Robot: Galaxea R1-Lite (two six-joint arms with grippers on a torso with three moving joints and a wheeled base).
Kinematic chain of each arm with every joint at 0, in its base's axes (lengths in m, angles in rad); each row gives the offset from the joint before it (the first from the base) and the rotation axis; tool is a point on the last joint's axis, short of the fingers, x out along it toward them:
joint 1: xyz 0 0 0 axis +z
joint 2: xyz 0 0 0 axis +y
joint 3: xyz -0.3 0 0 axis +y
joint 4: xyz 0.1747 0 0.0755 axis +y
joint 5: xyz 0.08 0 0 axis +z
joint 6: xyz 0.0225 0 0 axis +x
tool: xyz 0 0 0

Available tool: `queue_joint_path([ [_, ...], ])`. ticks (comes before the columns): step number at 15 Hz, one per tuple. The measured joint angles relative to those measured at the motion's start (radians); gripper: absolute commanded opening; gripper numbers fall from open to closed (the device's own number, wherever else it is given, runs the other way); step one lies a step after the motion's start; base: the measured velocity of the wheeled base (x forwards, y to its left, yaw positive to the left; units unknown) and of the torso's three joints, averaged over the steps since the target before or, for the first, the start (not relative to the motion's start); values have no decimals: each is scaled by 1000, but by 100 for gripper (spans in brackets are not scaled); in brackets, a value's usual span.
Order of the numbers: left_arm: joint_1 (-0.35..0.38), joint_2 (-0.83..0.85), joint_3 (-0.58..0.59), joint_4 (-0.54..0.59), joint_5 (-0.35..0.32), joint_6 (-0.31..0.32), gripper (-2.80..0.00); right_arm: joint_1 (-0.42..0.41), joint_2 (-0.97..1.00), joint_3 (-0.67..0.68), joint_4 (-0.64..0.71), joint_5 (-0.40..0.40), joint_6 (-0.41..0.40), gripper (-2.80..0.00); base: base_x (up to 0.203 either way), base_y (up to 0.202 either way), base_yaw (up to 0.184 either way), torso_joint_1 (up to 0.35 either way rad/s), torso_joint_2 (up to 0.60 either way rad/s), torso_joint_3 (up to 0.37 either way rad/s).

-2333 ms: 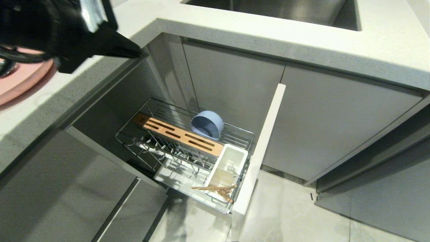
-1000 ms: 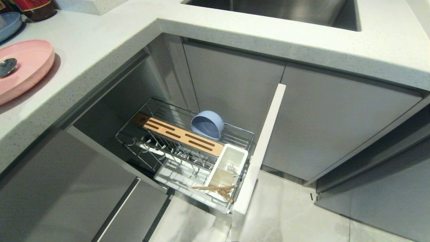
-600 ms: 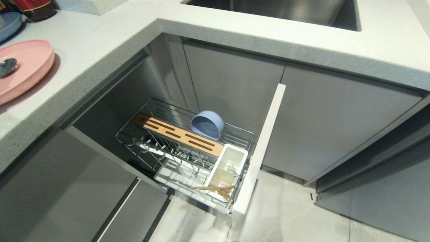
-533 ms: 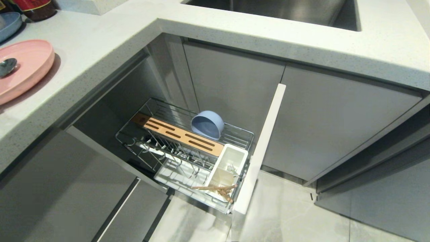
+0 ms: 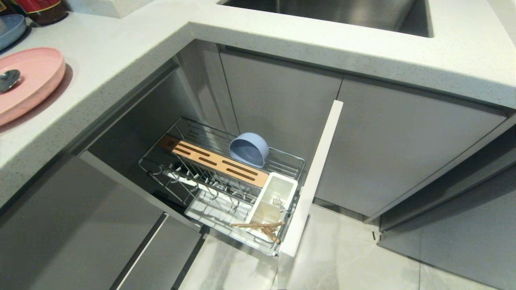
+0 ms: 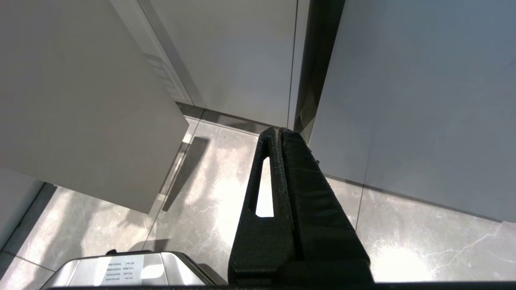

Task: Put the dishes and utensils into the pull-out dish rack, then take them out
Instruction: Pick up the spoon and place it in the cupboard

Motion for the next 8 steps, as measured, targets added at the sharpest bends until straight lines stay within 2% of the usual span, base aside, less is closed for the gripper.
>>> queue_joint_path([
  [1, -13, 13, 0, -1, -1, 8, -238, 0, 0, 0, 0, 0, 0, -280, 0, 0, 0, 0, 0, 0],
  [2, -28, 24, 0, -5, -1, 13, 0, 0, 0, 0, 0, 0, 0, -280, 0, 0, 0, 0, 0, 0],
  [8, -132, 81, 18, -60, -2, 11, 0, 0, 0, 0, 0, 0, 0, -280, 0, 0, 0, 0, 0, 0],
])
